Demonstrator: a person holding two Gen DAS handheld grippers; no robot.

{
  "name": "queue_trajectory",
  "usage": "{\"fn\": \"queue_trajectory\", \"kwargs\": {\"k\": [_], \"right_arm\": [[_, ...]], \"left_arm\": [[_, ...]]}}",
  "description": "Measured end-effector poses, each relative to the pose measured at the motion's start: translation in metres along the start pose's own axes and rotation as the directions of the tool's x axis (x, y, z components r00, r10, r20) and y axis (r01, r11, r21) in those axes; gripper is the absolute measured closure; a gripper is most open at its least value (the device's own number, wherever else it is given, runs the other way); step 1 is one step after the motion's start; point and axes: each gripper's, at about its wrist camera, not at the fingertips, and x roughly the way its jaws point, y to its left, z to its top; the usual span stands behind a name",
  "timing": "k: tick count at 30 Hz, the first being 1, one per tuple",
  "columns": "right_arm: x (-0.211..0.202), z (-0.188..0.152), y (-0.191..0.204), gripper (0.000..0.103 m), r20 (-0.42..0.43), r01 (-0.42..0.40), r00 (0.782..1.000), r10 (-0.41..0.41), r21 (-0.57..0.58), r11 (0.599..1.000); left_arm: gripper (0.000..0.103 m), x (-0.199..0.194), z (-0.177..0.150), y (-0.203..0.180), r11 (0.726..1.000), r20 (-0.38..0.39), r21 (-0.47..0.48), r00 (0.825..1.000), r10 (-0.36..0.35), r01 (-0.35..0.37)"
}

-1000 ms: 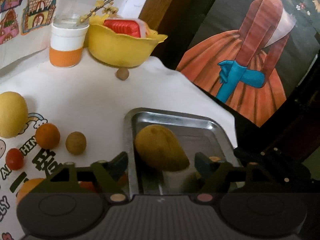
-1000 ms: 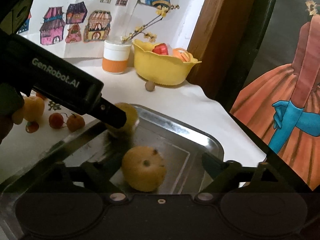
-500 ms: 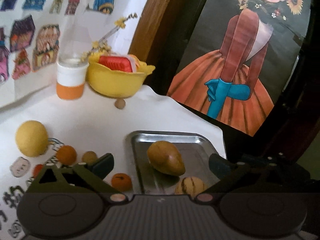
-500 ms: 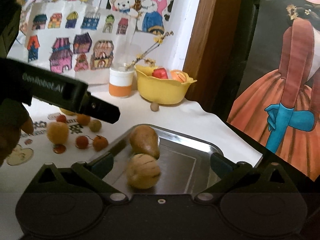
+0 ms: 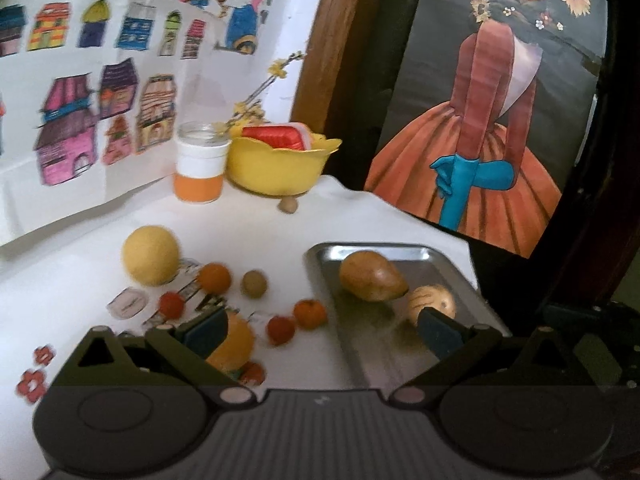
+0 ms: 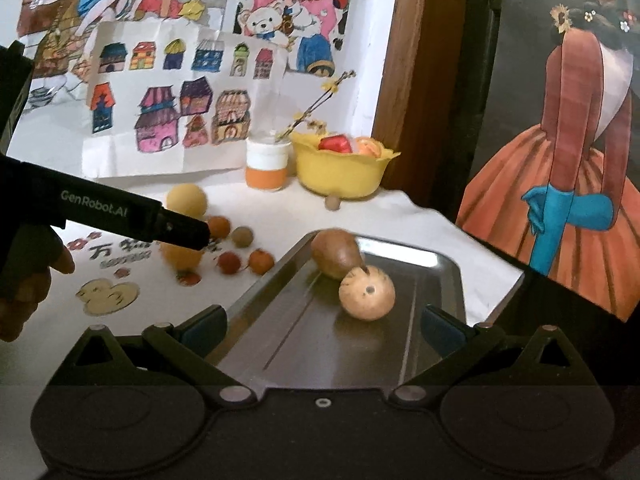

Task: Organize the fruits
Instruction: 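Lift both tools away from the tray toward the remaining fruits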

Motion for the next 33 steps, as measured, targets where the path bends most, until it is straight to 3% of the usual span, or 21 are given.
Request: {"fn": "queue_trajectory", "kwargs": {"k": [14, 20, 33], "right_arm": [[-0.032, -0.024, 0.053, 0.001, -0.139, -0.007, 0.99, 0.008, 0.01, 1.0], [-0.031, -0.026, 0.083, 0.001, -0.2, -0.011, 0.98, -0.004, -0.07, 0.997], [-0.026, -0.009, 0.115, 0.001, -0.239, -0.113, 0.968, 0.08, -0.13, 0.985]], "left_arm": [[0.0, -0.062, -0.046, 0.03, 0.995, -0.053, 0.044, 0.994, 0.096, -0.094], [0.0, -0.079, -0.061, 0.05, 0.989, -0.114, 0.039, 0.982, 0.148, -0.144], [0.0, -0.111, -0.068, 0.097, 0.969, -0.131, 0.028, 0.96, 0.248, -0.246]]}}
